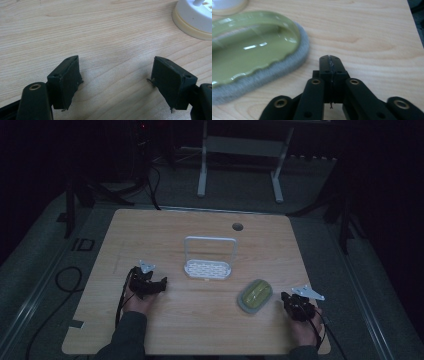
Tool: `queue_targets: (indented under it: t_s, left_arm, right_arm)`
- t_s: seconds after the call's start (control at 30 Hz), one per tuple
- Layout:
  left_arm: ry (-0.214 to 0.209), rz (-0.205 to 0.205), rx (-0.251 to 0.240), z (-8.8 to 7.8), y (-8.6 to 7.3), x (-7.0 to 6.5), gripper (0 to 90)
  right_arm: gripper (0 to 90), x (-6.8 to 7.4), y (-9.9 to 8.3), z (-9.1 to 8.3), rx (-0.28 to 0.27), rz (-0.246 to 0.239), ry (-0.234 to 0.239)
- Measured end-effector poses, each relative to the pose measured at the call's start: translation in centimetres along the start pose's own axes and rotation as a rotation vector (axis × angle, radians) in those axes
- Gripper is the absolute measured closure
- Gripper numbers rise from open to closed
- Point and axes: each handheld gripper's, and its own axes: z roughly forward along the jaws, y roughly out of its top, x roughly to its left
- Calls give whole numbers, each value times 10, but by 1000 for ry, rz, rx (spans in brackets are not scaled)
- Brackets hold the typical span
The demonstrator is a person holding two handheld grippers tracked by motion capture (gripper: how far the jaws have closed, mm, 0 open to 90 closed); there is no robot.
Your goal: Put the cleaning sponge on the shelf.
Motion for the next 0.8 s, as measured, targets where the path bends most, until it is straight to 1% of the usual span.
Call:
queue_targets:
  t_s: [0.2,0.37,0.5,0.63,0.8]
  left_arm:
    - [0,0,0,0,0,0,234]
    - [0,0,0,0,0,0,234]
    - [0,0,0,0,0,0,234]
    - [0,0,0,0,0,0,234]
    - [0,0,0,0,0,0,234]
  right_arm:
    - [900,-1,8,9,15,-15,29]
    - [900,-3,14,16,21,-19,34]
    - [900,-6,23,21,20,-8,64]
    - [900,-4,35,29,21,-19,83]
    - [900,1,47,39,29,-50,96]
